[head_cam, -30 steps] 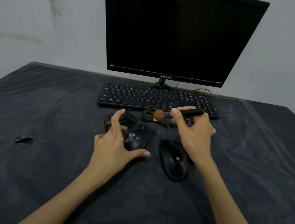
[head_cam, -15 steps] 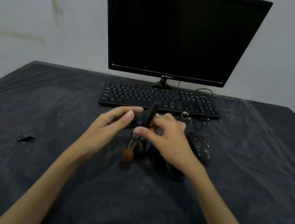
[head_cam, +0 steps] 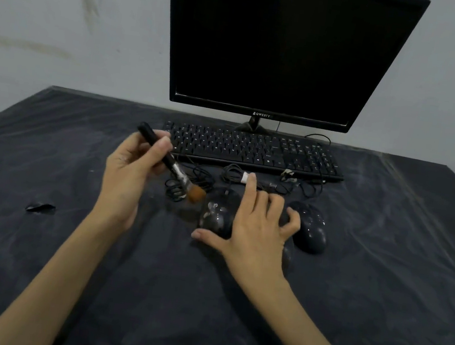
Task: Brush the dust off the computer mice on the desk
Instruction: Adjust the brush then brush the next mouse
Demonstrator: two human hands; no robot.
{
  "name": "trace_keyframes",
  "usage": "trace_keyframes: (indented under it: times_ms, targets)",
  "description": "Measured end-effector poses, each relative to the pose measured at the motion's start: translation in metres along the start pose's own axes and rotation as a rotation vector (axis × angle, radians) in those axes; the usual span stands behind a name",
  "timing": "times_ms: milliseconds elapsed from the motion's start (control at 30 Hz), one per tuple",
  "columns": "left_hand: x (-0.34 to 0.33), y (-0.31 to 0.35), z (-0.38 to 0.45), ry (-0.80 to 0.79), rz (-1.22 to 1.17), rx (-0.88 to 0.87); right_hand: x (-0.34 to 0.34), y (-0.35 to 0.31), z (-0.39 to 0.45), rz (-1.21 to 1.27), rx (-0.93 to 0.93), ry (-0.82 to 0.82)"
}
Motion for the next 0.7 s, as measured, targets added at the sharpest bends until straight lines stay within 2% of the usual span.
trace_keyframes:
  times_ms: [167, 267, 367, 700]
  targets:
    - [0.002, -0.013, 0.002, 0.053, -0.064, 0.02, -0.021, -0.001, -0.002, -0.075, -0.065, -0.081]
    - [-0.003, -0.017, 0.0, 0.029, -0.067, 0.019, -0.025, 0.0, 0.001, -0.015, -0.047, -0.13]
    - [-0.007, -0.018, -0.001, 0.002, -0.042, 0.001, -0.026, 0.005, 0.006, 0.123, -0.026, -0.286]
    - [-0.022, -0.019, -0.01, -0.079, 0.021, -0.09, -0.027, 0.017, 0.019, 0.132, 0.046, -0.419]
Point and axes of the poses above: each hand's wrist, its own z-axis towards the middle knuckle, its own x-axis out of the back of the hand, y = z × x, the point moved 6 cm from there along z, towards the middle knuckle, and after that the axes turned 5 degrees about x, right-handed, at the moved point
